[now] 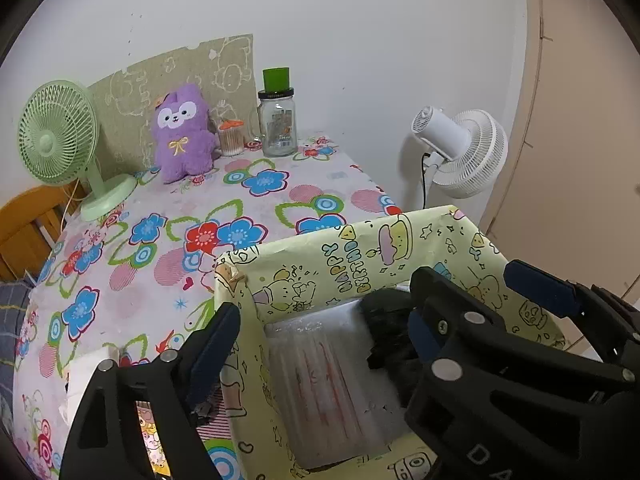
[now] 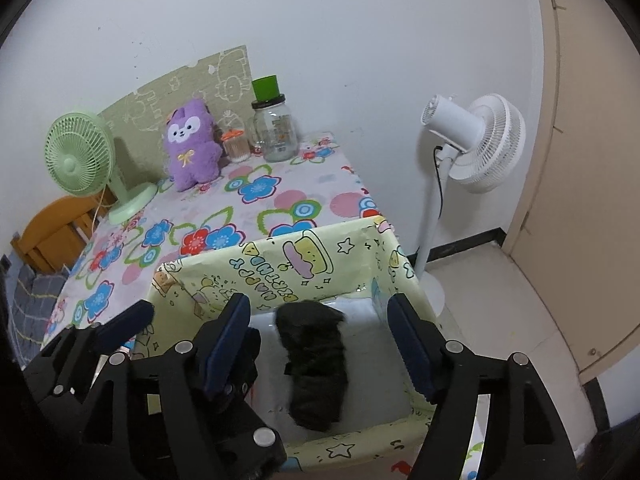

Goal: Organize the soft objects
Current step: 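Lower both items into the box and open both tools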

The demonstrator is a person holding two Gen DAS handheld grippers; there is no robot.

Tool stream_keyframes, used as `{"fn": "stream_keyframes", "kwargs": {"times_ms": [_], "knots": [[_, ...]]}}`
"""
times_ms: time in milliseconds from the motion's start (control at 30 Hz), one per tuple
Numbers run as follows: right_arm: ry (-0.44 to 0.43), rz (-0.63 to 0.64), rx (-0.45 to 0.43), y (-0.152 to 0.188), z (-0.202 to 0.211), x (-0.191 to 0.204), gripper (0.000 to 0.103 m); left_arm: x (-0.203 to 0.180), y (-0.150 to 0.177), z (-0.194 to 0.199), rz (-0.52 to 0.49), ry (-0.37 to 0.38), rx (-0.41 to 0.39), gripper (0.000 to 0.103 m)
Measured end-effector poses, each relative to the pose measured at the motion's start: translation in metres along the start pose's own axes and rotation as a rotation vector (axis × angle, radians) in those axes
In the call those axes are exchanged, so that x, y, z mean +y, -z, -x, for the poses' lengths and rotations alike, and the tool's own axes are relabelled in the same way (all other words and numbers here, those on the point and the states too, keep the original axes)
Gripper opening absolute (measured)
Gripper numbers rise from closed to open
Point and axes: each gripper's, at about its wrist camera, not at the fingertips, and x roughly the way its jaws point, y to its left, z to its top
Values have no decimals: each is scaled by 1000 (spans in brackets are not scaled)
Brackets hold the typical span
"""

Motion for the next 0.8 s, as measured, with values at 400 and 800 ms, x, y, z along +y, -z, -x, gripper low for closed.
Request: {"fn": "stream_keyframes", "kwargs": {"times_ms": [400, 800], "knots": [[-2, 7, -40, 4, 26, 11, 84, 8, 4, 28, -5, -17, -45, 94], [-3, 23, -95, 14, 59, 42, 92, 31, 14, 64, 2, -28, -91, 98]]}}
